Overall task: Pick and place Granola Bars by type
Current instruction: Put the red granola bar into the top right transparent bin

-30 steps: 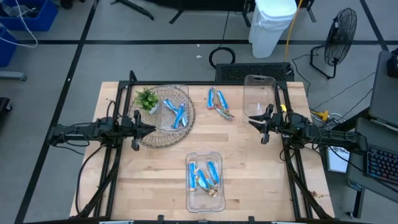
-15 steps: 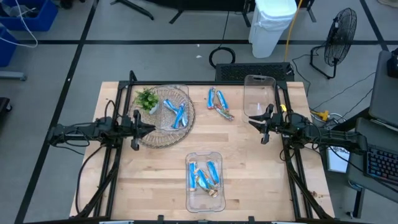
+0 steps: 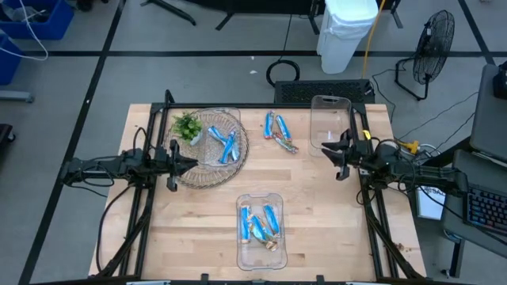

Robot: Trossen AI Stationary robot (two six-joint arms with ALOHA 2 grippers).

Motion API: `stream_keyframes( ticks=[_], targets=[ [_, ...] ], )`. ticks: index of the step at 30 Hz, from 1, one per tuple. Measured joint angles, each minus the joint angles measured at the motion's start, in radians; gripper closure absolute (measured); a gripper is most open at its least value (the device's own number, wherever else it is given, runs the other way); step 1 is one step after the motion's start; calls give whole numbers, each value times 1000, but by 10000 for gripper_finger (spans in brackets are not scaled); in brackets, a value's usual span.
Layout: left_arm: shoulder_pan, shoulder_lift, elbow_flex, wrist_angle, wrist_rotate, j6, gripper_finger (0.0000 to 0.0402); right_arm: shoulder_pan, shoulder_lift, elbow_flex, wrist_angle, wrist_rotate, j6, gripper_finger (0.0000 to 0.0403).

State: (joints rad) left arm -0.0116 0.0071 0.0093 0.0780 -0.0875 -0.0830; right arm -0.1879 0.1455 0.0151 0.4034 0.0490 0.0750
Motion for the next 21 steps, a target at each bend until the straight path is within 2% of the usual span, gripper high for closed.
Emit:
stream_keyframes(
  ticks=[2,6,9,11,13,16,21],
  targets=[
    [0,0,0,0,0,0,353,0,0,0,7,1,47,318],
    [0,0,0,0,0,0,353,0,-1,0,68,6,40,318],
    [0,0,0,0,0,0,353,-1,24,27,103,113,65,318],
    [0,0,0,0,0,0,353,1,83,94,-17,190,72,318],
    [0,0,0,1,0,0,353,8,206,216,-101,241,66,318],
    [0,0,1,1,0,0,353,20,456,439,-174,365,30,318],
    [0,0,1,2,0,0,353,5,936,886,-534,445,-25,318]
  ],
)
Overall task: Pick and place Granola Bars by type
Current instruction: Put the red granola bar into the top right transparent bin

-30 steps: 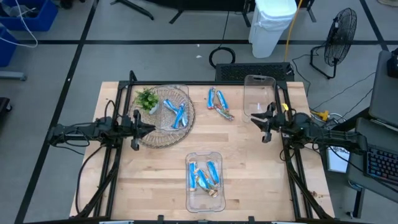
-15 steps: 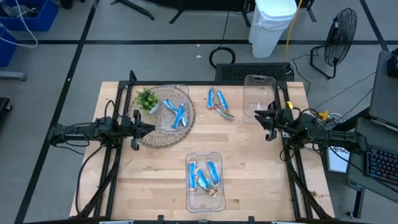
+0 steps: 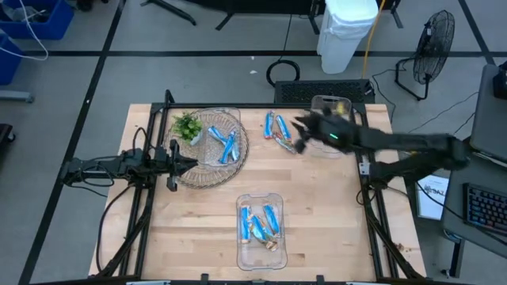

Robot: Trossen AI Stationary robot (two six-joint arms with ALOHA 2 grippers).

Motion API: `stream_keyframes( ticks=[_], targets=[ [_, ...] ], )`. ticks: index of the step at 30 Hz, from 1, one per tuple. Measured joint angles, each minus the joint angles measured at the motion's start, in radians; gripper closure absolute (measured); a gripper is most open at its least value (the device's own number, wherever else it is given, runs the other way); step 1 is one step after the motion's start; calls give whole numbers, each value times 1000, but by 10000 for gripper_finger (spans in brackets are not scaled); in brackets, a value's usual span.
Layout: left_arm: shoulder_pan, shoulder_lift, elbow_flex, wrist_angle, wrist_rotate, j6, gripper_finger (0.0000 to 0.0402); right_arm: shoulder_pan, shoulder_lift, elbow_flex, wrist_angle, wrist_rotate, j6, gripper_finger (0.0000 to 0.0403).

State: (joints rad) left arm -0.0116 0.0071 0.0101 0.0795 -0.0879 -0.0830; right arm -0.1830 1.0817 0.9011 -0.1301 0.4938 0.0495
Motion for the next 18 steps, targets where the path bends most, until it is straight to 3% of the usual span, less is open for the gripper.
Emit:
stream_keyframes(
  ticks=[4,9,11,15,18],
  targets=[
    [0,0,1,0,-2,0,353,-62,323,364,-292,30,-26,318],
    [0,0,1,0,-3,0,353,-132,602,664,-482,26,-12,319],
    [0,0,1,0,-3,0,353,-160,669,716,-524,2,0,319],
    [0,0,1,0,-2,0,353,-225,758,722,-554,-193,46,319],
    [0,0,1,0,-2,0,353,-269,801,724,-598,-259,88,318]
  ],
)
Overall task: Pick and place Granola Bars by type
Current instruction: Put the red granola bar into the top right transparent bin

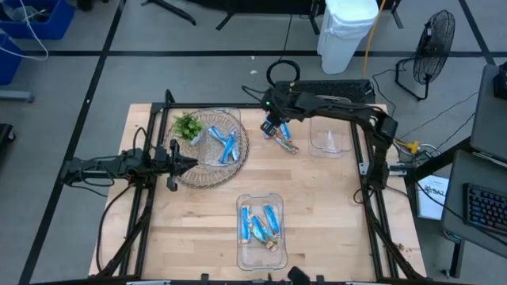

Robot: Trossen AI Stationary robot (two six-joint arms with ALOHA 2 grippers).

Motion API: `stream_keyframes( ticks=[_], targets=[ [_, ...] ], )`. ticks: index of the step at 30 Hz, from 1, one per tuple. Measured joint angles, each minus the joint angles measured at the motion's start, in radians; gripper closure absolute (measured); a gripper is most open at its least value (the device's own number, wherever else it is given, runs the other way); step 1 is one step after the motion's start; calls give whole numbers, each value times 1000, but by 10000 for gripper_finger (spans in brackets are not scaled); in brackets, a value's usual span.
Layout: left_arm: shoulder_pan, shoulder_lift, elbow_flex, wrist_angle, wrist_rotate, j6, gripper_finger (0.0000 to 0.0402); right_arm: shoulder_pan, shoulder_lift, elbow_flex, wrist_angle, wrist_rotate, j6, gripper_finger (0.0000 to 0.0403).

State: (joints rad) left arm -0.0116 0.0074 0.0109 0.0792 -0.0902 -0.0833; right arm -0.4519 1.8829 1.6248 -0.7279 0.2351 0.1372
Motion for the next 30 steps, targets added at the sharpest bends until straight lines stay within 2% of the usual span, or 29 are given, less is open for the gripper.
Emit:
stream_keyframes(
  ticks=[4,9,14,17,22,25,30],
  targets=[
    [0,0,0,0,0,0,353,-46,48,-1,-94,-3,20,305],
    [0,0,0,0,0,0,353,-65,87,-4,-179,-5,20,252],
    [0,0,0,0,1,0,353,-65,94,-71,-119,-4,34,187],
    [0,0,0,0,1,0,353,-65,97,-125,-58,-4,35,163],
    [0,0,0,0,1,0,353,-65,95,-192,60,-33,49,155],
    [0,0,0,0,1,0,353,-65,96,-219,104,-77,61,160],
    [0,0,0,0,2,0,353,-66,96,-249,129,-81,62,174]
  ],
)
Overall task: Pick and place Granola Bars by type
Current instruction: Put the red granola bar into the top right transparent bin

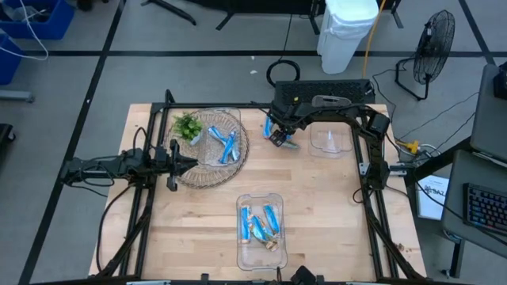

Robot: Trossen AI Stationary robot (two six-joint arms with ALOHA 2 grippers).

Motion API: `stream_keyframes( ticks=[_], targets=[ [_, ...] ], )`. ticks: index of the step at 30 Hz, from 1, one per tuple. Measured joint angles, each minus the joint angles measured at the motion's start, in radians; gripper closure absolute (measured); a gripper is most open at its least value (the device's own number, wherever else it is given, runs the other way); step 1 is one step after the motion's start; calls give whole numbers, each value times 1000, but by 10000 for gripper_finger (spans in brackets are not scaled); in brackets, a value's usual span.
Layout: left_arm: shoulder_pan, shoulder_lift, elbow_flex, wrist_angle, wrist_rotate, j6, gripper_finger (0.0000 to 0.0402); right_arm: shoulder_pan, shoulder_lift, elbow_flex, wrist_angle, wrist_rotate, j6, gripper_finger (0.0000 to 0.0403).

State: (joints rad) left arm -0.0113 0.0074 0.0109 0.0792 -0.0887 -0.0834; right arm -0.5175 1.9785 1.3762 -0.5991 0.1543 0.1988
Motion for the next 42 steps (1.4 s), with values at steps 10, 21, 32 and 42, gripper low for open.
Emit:
stream_keyframes(
  ticks=[10,21,32,42],
  targets=[
    [0,0,0,0,0,0,353,2,-6,-10,7,4,-18,275],
    [0,0,0,0,0,0,353,28,-164,-10,9,73,-114,399],
    [0,0,0,0,0,0,353,130,-588,-10,-238,227,14,402],
    [0,0,0,0,0,0,353,172,-773,-112,-612,400,355,402]
  ],
)
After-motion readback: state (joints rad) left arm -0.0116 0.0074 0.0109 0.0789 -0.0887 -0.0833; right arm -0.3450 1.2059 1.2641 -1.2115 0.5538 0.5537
